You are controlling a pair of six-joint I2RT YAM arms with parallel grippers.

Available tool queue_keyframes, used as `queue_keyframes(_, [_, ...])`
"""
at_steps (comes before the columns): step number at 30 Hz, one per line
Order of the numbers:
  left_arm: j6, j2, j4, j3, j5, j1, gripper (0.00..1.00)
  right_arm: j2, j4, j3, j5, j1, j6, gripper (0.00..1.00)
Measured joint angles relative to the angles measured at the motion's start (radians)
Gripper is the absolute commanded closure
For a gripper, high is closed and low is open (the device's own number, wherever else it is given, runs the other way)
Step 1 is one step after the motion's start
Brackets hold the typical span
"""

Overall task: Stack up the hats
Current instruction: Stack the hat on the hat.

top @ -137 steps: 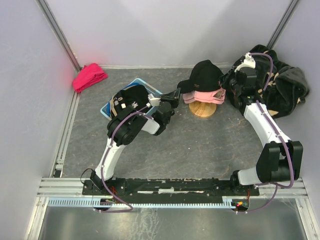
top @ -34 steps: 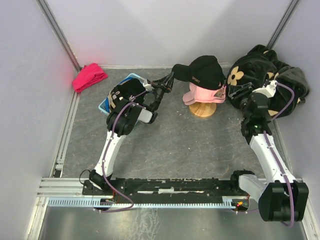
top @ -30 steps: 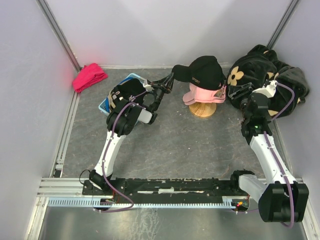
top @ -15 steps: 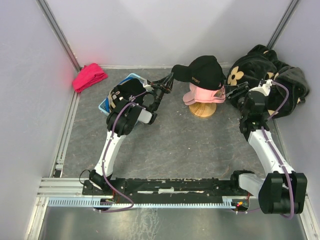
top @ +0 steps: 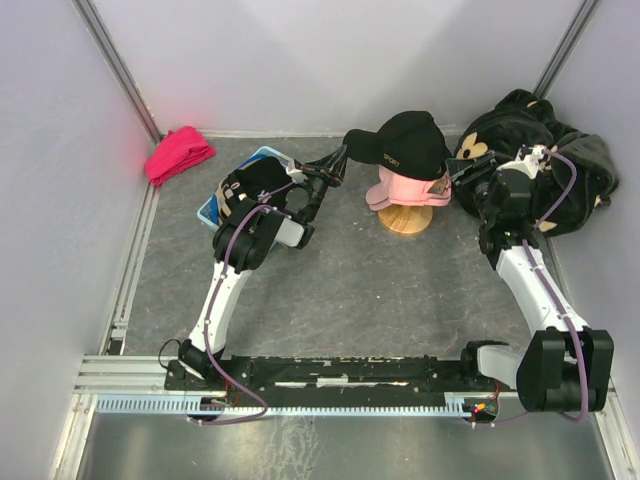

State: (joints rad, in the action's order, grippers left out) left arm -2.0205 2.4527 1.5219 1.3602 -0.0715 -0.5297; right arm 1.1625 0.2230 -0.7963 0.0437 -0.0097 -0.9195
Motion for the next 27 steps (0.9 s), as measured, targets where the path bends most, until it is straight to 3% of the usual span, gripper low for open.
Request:
queue_keyframes(15, [-0.001, 0.0, 0.0, 0.008, 0.003, 0.0, 0.97, 0.069, -0.071, -0.08, 0.035, 0.0, 0.027, 0.59])
queue_keyframes(27, [-0.002, 0.0, 0.0, 0.019, 0.005, 0.0, 0.97, 0.111, -0.083, -0.086, 0.05, 0.0, 0.034, 0.63])
